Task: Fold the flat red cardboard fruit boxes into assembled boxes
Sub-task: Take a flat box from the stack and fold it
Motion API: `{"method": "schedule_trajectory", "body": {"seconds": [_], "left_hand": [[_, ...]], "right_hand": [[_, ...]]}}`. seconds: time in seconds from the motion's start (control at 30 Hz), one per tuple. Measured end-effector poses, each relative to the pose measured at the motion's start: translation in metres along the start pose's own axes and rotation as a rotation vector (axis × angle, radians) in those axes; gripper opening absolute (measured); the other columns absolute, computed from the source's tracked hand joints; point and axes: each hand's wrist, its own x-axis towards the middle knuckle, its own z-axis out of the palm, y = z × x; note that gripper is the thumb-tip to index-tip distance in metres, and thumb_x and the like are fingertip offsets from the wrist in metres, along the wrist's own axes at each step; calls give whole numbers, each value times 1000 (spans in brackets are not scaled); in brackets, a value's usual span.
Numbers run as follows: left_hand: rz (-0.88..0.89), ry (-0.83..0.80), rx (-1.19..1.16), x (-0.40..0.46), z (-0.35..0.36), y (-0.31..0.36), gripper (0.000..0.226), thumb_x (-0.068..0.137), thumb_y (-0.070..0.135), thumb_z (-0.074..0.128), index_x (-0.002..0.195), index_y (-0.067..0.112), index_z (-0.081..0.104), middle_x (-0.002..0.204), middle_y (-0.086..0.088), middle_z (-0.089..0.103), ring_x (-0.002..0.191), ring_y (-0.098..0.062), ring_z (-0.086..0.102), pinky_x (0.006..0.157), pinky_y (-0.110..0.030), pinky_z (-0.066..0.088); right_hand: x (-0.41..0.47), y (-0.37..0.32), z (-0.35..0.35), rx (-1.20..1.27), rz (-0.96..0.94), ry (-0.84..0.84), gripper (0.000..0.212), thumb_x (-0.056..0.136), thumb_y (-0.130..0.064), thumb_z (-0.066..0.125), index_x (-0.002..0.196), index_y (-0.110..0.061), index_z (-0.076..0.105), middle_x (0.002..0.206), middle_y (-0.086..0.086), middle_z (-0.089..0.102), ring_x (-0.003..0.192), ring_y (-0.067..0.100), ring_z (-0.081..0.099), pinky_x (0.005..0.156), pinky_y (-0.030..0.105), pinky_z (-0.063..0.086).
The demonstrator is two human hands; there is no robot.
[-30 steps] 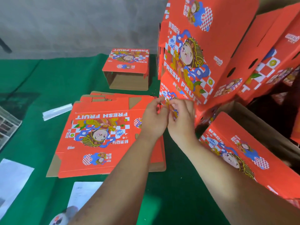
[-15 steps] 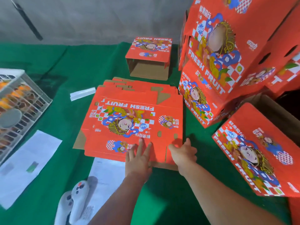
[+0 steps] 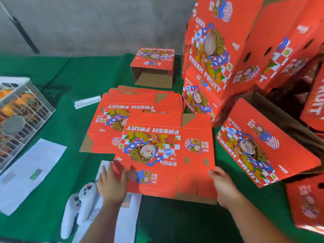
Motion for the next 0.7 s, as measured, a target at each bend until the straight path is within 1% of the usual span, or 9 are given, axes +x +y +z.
{"method": "schedule_trajectory", "body": {"seconds": [0.07,0.13,0.27,0.37,0.43,0.53,0.6,0.67,0.7], "left_hand": [[-207,-110,-312,5,-9,-5,78,99,50,59,159,8,34,157,-18,47,141,-34,48,118,-50,35],[-297,-202,-486,1,-12,-3,63,102,48,60,154,19,42,153,-9,51,130,-27,55,108,-44,42],[-218,-214,-622,-16,-5,2,35,97,57,63,119,30,58,129,-5,66,108,-22,66,91,-43,51],[-163,-220,-765,-29,-1,15,34,94,57,64,118,34,56,127,2,65,109,-15,68,79,-36,55],[-113,-241,-864,-33,-1,26,45,86,66,63,121,40,54,128,11,66,113,-7,68,76,-27,57],[-20,-305,-890,-35,0,40,61,80,82,64,128,45,54,128,18,70,116,-3,68,85,-27,60],[83,-360,-781,-38,7,55,57,75,88,63,121,55,56,130,16,69,119,-4,67,93,-32,58],[184,-383,-742,-44,19,68,50,77,81,70,119,61,55,131,17,68,120,-6,67,94,-33,57],[219,-375,-735,-47,23,72,51,78,75,74,123,59,54,131,17,68,122,-8,67,97,-37,56]], "right_hand": [[-2,7,-17,83,-46,-60,20,108,-21,55,122,-23,69,114,-1,77,108,21,70,103,43,51],[-5,11,-28,140,-126,-103,23,108,-18,54,126,-22,68,115,-2,78,109,20,73,101,40,52],[-11,0,-42,53,-293,-14,26,105,-17,55,121,-32,70,116,-12,76,117,19,68,102,39,49],[-25,-21,-46,-94,-394,11,16,104,-42,57,118,-49,63,123,-32,59,120,4,51,102,33,34],[-30,-31,-51,-191,-446,24,37,102,-53,56,139,-48,52,136,-25,44,126,1,37,105,33,29],[-46,-43,-44,-200,-337,-66,49,97,-68,50,143,-50,50,145,-17,46,125,0,48,110,36,39],[-54,-43,-31,-109,-235,-175,42,100,-67,46,122,-39,68,127,-11,66,115,13,68,96,37,53],[-62,-45,-19,97,-176,-172,38,106,-51,49,96,-22,71,86,-3,75,80,24,76,69,35,61],[-64,-48,-17,134,-201,-134,34,107,-45,50,103,-20,71,89,0,74,81,21,75,71,36,62]]}}
